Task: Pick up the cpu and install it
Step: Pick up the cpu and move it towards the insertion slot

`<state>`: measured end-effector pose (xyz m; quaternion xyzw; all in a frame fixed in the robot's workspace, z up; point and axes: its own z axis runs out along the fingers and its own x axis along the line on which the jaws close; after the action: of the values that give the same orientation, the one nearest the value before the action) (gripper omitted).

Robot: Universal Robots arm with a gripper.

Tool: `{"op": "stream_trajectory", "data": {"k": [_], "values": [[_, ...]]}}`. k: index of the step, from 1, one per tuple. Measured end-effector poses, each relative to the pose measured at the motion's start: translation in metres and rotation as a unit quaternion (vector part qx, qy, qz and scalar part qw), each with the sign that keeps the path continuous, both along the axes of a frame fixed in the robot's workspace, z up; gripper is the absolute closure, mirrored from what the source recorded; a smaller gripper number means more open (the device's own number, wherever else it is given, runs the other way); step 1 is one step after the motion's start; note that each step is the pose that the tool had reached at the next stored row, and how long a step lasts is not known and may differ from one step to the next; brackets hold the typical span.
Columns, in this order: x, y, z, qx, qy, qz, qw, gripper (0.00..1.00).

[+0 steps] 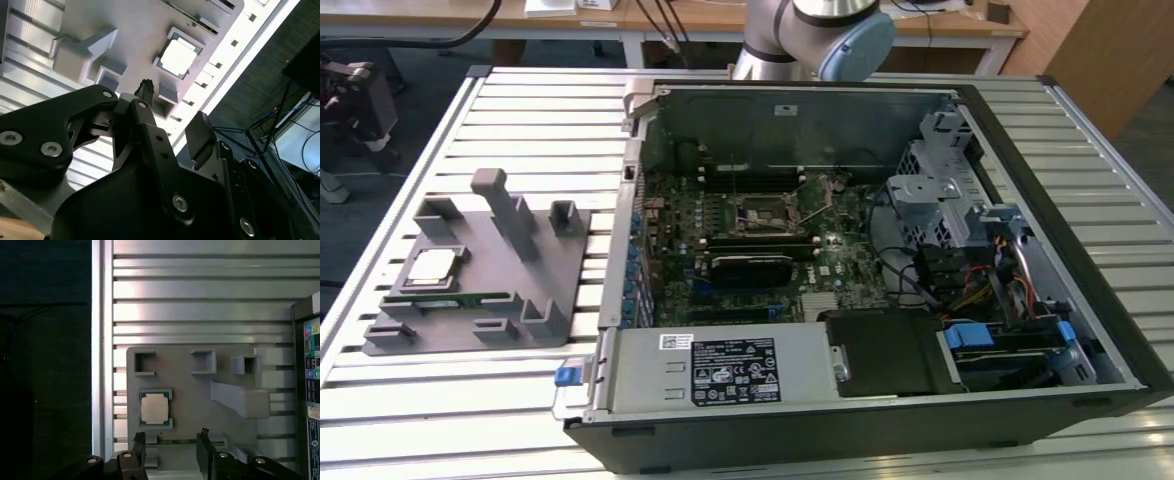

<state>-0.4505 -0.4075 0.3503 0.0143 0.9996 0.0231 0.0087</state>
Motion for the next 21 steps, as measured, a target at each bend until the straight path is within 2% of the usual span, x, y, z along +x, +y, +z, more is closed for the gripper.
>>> {"op": "stream_trajectory", "data": {"k": [9,10,21], "values": [[-0.006,-0.0001,-0.0164,0.0,0.0023,0.004,1.0,0.46],[-0.006,-0.0001,-0.0181,0.0,0.0022,0.004,1.0,0.4],[-0.006,0.0,-0.032,0.0,0.0024,0.004,1.0,0.4]]}}
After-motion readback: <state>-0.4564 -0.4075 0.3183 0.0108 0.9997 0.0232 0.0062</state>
